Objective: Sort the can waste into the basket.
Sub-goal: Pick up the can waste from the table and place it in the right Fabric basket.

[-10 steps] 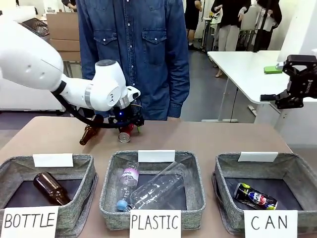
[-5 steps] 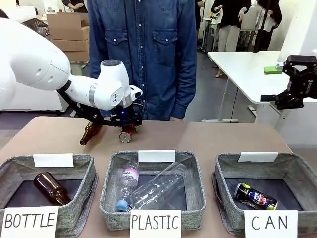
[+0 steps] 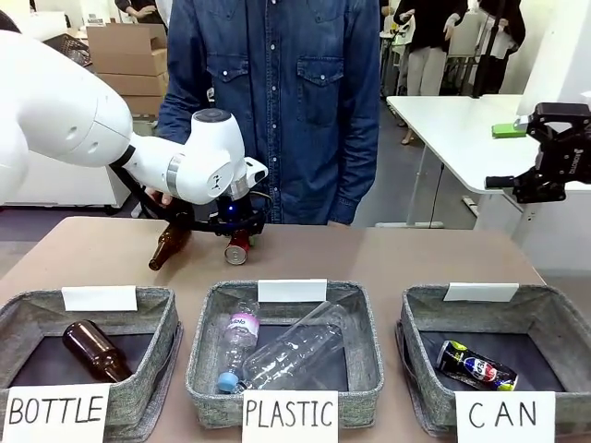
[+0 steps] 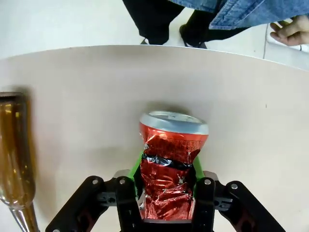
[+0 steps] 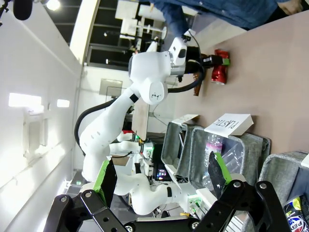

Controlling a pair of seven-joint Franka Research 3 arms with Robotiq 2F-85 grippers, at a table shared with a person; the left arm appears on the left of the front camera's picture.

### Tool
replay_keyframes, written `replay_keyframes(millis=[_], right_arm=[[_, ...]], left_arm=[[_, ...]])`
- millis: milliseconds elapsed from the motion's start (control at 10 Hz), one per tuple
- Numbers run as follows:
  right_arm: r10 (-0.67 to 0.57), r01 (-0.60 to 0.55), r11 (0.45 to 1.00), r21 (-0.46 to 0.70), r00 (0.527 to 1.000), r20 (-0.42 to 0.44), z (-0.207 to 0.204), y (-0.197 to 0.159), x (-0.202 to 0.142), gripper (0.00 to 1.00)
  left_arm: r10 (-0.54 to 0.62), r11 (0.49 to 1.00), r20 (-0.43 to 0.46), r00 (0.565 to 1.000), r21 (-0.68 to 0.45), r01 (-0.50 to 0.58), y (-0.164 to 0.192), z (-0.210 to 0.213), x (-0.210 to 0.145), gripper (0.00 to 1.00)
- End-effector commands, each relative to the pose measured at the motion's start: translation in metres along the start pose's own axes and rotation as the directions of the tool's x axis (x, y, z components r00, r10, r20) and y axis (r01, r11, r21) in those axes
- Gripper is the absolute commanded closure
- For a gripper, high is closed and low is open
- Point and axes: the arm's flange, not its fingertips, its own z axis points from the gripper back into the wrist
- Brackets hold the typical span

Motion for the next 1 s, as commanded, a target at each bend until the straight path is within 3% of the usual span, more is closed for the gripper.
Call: replay_keyframes(millis=[0,100,300,600,800,900], right_arm=[[0.005,-0.005,1.0,-0.002,1.0,-0.012,0.002,0.002,0.002,0.0],[0.005,-0.005,1.0,-0.002,1.0,-0.012,0.002,0.002,0.002,0.0],[0.005,-0.005,1.0,-0.002,1.0,-0.012,0.002,0.002,0.002,0.0],[0.005,-0.005,1.0,-0.002,1.0,-0.012,0.002,0.002,0.002,0.0],[0.005,-0.005,1.0,-0.002,1.0,-0.012,0.002,0.002,0.002,0.0],[0.005,-0.005,1.0,-0.002,1.0,-0.012,0.002,0.002,0.002,0.0]], left_arm=[[-0.03,1.0,-0.013,0.999,-0.007,0.03,-0.008,0.02,-0.016,1.0],[-0.155,0.981,-0.018,0.988,-0.122,0.152,-0.023,0.049,-0.03,1.0],[-0.307,0.91,0.092,0.947,-0.263,0.321,-0.057,0.111,-0.064,1.0],[-0.531,0.774,0.166,0.831,-0.305,0.555,-0.119,0.164,-0.128,1.0],[-0.675,0.622,0.124,0.727,-0.435,0.651,-0.136,0.19,-0.162,1.0],[-0.688,0.636,0.075,0.722,-0.418,0.649,-0.127,0.192,-0.167,1.0]])
